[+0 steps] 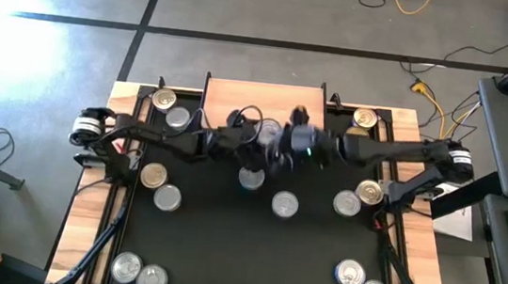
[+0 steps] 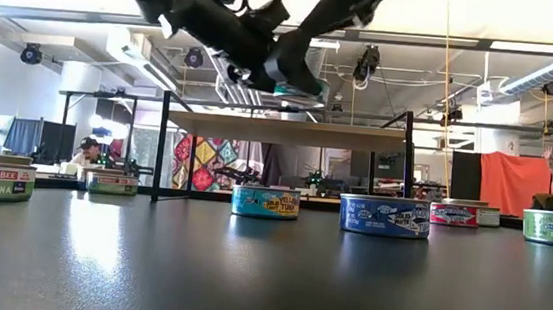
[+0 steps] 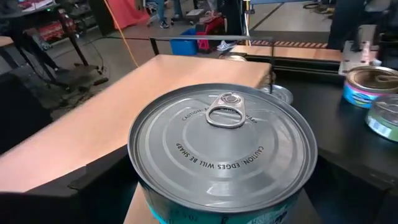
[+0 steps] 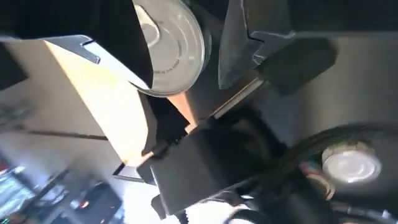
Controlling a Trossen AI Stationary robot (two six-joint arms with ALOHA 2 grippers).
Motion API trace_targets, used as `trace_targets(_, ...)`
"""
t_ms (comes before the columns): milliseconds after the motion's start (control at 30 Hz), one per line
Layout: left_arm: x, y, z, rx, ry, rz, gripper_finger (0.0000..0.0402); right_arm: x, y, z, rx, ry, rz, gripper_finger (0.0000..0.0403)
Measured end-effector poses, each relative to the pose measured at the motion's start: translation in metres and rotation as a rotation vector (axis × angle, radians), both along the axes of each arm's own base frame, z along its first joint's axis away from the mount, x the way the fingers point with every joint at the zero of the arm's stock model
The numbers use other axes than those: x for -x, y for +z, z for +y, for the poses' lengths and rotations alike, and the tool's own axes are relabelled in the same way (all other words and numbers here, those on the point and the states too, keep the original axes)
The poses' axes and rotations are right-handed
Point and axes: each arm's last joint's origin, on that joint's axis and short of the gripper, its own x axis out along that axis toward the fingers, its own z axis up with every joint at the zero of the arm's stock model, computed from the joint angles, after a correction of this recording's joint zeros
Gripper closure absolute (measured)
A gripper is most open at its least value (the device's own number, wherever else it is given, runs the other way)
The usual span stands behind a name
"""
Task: Stack canned seafood by type on shelf
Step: Put the top light blue tuna can on the shelf
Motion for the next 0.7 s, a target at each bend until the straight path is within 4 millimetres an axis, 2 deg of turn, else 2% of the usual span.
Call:
trace_targets(167,0.002,0.002,0.031,0.046,0.054,-0.028,0.0019,-0.005,-0.009,-0.053,-0.099,-0.034,-0.044,0.0264)
trace_targets(300,0.007,0.001,0.051,0.093,0.085,-0.055,0.0019,-0.005,-0.019,-0.085,-0.144,-0.054,-0.043,0.0299)
trace_targets(567,0.011,-0.005,0.057,0.156,0.089,-0.029,0.0018,-0.023,-0.041,-0.122,-0.221,0.008,-0.040,0.0379)
trace_targets(700,0.012,-0.007,0.058,0.151,0.089,-0.004,0.0007,-0.034,-0.051,-0.133,-0.228,0.001,-0.010,0.0391)
